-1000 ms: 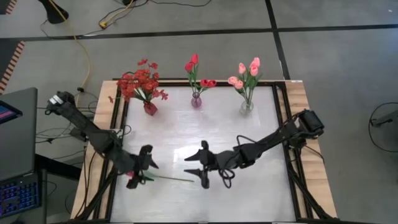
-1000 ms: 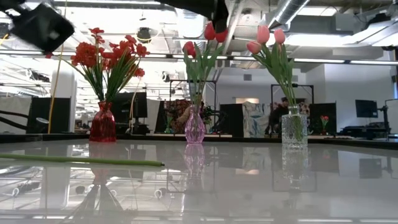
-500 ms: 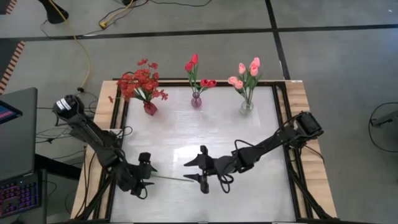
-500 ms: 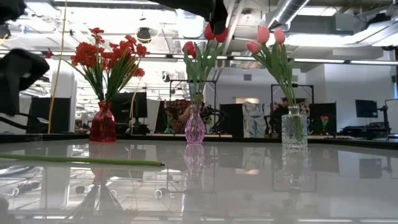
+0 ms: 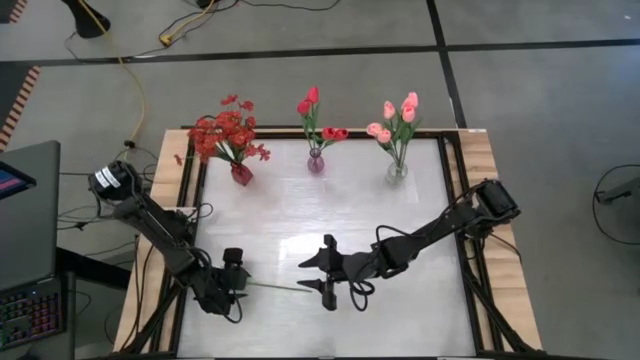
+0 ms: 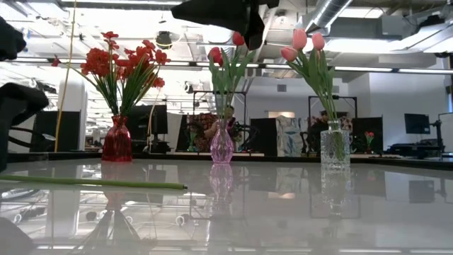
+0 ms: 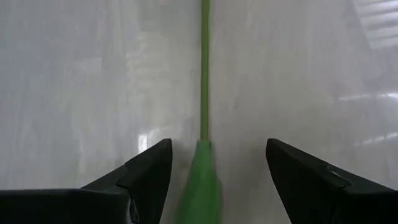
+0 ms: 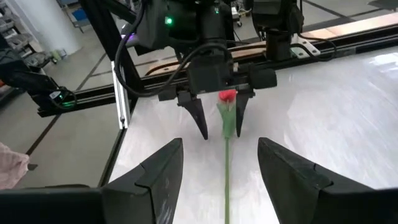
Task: Sort flowers into vase by color
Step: Put the red tulip into the purple vase
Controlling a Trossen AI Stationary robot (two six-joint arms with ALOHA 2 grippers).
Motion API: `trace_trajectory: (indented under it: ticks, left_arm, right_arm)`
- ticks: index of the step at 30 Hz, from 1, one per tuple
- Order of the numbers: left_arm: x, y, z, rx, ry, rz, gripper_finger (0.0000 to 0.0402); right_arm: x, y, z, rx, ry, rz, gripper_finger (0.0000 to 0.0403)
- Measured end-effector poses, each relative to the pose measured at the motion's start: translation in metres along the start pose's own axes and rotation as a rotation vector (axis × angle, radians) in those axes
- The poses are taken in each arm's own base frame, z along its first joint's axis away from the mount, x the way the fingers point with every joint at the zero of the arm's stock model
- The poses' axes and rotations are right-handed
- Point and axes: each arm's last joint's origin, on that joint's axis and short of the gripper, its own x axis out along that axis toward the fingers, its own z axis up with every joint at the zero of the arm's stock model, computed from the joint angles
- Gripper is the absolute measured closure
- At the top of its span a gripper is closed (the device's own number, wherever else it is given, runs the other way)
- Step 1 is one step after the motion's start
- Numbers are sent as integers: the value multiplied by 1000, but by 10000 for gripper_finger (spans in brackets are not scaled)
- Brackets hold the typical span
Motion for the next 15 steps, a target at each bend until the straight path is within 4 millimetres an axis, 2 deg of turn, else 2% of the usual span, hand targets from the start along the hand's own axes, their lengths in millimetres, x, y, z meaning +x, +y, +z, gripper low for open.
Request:
trace_trajectory:
  ticks: [6,15]
  left_arm:
    - [4,-1,-2,-5,25,-1,180]
    - [4,0,-3,4,35,12,293]
  right_arm:
    - [0,0,-1,-3,7,-2,170]
    - [0,0,-1,-4,10,-3,170]
